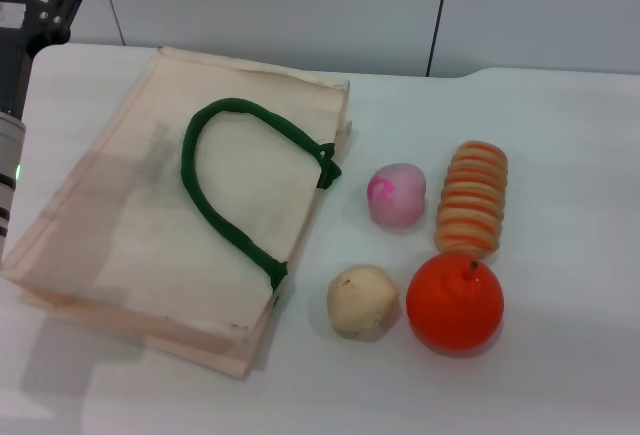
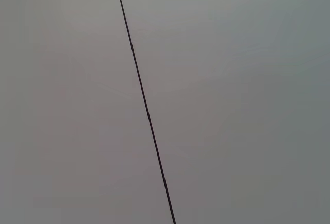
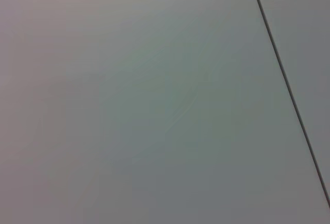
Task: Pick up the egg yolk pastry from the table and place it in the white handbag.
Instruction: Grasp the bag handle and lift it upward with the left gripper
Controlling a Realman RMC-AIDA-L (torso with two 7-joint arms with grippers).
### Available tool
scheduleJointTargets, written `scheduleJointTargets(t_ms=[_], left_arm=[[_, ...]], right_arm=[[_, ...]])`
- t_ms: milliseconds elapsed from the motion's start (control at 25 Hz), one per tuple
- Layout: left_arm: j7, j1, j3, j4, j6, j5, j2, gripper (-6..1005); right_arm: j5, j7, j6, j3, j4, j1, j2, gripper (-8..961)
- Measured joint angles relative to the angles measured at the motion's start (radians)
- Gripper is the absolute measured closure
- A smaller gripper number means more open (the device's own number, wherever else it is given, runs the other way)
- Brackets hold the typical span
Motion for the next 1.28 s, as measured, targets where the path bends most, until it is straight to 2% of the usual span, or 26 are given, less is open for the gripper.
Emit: scheduleJointTargets(t_ms=[1040,1280], left_arm=[[-0.030,0.004,0.000,0.021,-0.005,-0.003,0.006,103],[-0.170,0.006,0.003,0.025,-0.040,0.001,0.010,105]], right_arm=[[-0.003,0.000,-0.002,-0.003,0.000,0.000,-0.001,59],[-0.019,0.000,-0.046,-0.012,-0.003,0.000,-0.004,59]])
